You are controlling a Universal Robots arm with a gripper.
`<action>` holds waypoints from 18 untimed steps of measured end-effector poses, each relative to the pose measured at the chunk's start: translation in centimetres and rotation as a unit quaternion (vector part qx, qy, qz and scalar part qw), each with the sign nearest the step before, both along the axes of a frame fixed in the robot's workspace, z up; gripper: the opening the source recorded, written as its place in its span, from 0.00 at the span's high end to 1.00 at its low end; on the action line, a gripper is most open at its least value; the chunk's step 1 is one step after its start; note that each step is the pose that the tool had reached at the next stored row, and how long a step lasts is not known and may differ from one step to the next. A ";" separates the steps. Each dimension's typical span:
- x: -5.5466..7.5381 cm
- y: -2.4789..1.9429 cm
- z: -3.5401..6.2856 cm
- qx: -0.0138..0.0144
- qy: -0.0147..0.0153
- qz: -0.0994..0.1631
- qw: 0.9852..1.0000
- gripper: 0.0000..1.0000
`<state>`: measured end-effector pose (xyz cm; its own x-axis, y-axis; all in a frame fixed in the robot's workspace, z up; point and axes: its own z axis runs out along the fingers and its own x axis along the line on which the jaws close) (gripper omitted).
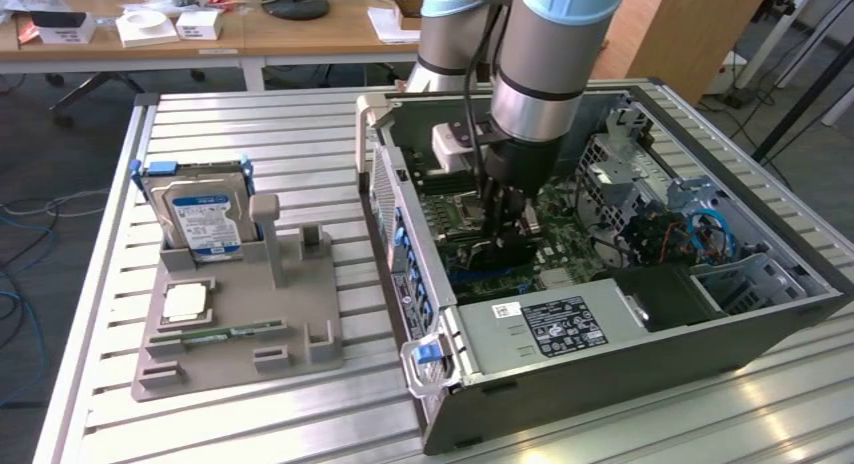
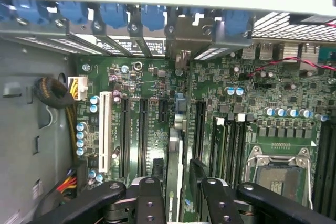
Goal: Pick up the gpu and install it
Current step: 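Insert the gpu into the slot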
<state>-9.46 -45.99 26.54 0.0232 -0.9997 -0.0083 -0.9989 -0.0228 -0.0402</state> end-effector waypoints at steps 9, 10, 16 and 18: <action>0.0 0.00 2.48 0.000 0.000 0.000 1.000 0.66; 0.0 0.00 2.76 0.000 0.000 -0.001 1.000 0.66; 0.0 0.00 4.18 0.000 0.000 -0.002 1.000 0.66; 0.1 0.00 4.62 0.000 0.000 -0.003 1.000 0.66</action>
<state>-9.40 -45.98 31.16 0.0170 -0.9998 -0.0083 -0.9991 -0.0166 -0.0402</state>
